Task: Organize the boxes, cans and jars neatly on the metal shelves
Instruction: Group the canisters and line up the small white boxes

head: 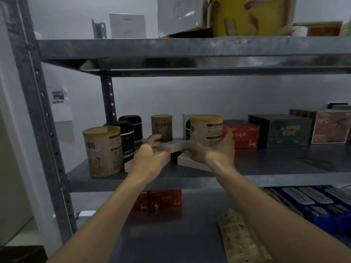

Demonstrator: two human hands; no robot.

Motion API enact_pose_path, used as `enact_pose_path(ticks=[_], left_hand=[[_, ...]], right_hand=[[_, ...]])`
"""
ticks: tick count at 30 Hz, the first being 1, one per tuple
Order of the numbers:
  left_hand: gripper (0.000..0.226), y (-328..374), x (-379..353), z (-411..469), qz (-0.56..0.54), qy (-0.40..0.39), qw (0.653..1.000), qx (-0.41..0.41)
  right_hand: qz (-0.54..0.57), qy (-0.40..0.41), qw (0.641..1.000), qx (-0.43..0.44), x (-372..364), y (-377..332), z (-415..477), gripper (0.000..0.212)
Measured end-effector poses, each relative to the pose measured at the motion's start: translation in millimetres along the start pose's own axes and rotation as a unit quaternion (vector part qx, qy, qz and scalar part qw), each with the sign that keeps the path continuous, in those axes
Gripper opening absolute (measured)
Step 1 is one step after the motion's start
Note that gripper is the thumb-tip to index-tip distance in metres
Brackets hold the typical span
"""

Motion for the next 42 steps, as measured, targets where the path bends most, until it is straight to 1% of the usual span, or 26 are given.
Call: enact_pose_path(ticks=[2,4,6,10,12,14,17,20,23,25,27,28,29,32,33,36,38,40,42], left_hand=[[0.053,-3,-9,14,-0.02,-0.001,1.0,0.008],[0.054,-7,-17,28,-0.018,0.005,1.0,0.014],[0.055,-8,-23,40,-0.026,0.005,1.0,0.013],[0.053,-6,-36,65,-0.048,0.0,0.999,-0.012],[0.05,-2,-41,81,-0.054,0.005,0.998,-0.018],[0.054,2,-50,99,-0.055,-0.006,0.998,-0.017],[0.073,3,-74,125,-0.056,-0.05,0.997,0.008],[0.092,7,-104,140,-0.057,-0.095,0.994,0.018],[0.117,9,-133,152,-0.023,-0.132,0.991,0.019],[0.134,9,-146,158,0.009,-0.14,0.99,0.028],[0.145,4,-158,162,0.053,-0.133,0.989,0.039],[0.144,3,-161,163,0.07,-0.12,0.989,0.039],[0.137,2,-162,162,0.08,-0.098,0.991,0.036],[0.094,8,-159,158,0.076,-0.025,0.996,0.026],[0.087,10,-159,157,0.069,-0.01,0.997,0.023],[0.086,26,-153,151,0.04,0.037,0.998,-0.007],[0.089,43,-148,147,0.015,0.062,0.997,-0.038],[0.091,66,-146,140,0.003,0.064,0.996,-0.069],[0.093,88,-151,131,0.007,0.047,0.995,-0.084]], right_hand=[[-0.003,-0.008,1.0,-0.004,-6,6,12,0.132],[0.007,-0.013,1.0,0.014,-13,11,21,0.132],[0.019,-0.005,0.999,0.032,-17,16,28,0.124],[0.005,0.025,0.998,0.051,-13,20,45,0.104],[0.008,0.05,0.997,0.052,-6,21,53,0.099],[0.027,0.085,0.995,0.052,6,21,61,0.098],[0.054,0.126,0.989,0.063,30,16,74,0.089],[0.054,0.128,0.987,0.079,49,14,82,0.086],[0.042,0.126,0.988,0.079,57,21,89,0.087],[0.038,0.125,0.989,0.075,59,27,93,0.089],[0.03,0.127,0.989,0.073,64,34,98,0.093],[0.027,0.126,0.989,0.071,67,37,99,0.096],[0.028,0.124,0.99,0.069,70,40,100,0.099],[0.039,0.116,0.99,0.07,81,46,101,0.101],[0.042,0.113,0.99,0.069,84,47,102,0.101],[0.051,0.108,0.991,0.067,95,48,103,0.097],[0.051,0.109,0.991,0.067,104,49,105,0.086],[0.055,0.111,0.99,0.067,115,49,107,0.078],[0.057,0.113,0.99,0.068,128,51,110,0.079]])
Point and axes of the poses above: each hand's wrist, its own z-axis towards the middle knuckle, its own x-axis out of the back of the hand, y = z × x, the point moved 7 cm from there along z, towards the middle knuckle, and after that the axes turned 2 degrees about -z, right-handed, at the moved point
